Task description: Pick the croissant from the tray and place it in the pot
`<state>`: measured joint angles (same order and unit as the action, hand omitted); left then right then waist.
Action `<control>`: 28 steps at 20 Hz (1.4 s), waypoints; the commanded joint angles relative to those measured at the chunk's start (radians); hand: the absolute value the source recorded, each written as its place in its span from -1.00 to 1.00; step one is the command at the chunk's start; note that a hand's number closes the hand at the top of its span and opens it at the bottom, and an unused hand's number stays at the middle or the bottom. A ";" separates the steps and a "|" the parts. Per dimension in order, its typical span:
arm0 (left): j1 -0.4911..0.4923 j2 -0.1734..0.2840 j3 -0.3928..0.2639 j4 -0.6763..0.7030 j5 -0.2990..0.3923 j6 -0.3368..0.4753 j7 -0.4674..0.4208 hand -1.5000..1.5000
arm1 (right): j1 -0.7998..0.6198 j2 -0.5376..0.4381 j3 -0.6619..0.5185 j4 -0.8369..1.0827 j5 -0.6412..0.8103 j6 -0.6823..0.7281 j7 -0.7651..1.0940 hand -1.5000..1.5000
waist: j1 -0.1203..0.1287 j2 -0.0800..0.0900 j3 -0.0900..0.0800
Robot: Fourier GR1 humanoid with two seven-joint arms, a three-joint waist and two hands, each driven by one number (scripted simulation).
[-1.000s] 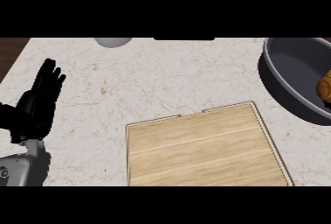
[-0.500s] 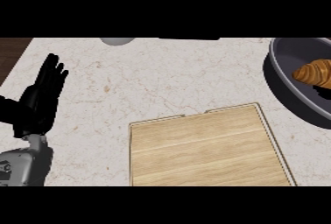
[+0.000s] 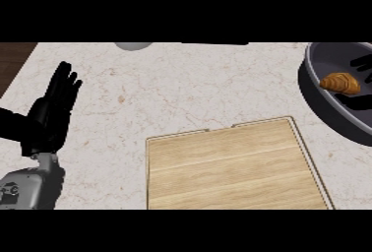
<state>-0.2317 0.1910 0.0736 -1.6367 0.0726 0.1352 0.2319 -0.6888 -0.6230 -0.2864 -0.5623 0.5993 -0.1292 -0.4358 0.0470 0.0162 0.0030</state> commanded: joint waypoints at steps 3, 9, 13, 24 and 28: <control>0.006 -0.007 -0.016 -0.017 -0.008 -0.005 0.002 0.00 | -0.087 0.009 -0.017 0.204 -0.035 0.144 -0.117 -1.00 | 0.011 0.005 0.001; -0.055 0.017 0.029 0.039 0.006 -0.003 0.007 0.00 | -0.120 0.036 -0.190 0.253 -0.231 0.259 -0.240 -1.00 | -0.010 0.006 0.002; -0.021 0.025 0.033 0.007 0.013 -0.015 0.010 0.00 | -0.157 -0.058 -0.258 0.322 -0.293 0.375 -0.222 -1.00 | 0.001 0.004 0.002; -0.001 0.024 0.036 -0.039 0.044 -0.038 0.038 0.00 | -0.064 -0.287 -0.324 0.408 -0.348 0.631 -0.267 -1.00 | 0.012 0.008 0.005; 0.003 0.023 0.024 -0.042 0.010 -0.021 0.024 0.00 | -0.052 -0.348 -0.335 0.409 -0.362 0.710 -0.259 -1.00 | 0.008 0.007 0.006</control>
<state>-0.2345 0.2062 0.0999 -1.6458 0.0837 0.1160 0.2364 -0.7628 -0.9057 -0.6080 -0.1667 0.2498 0.4695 -0.6632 0.0502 0.0245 0.0074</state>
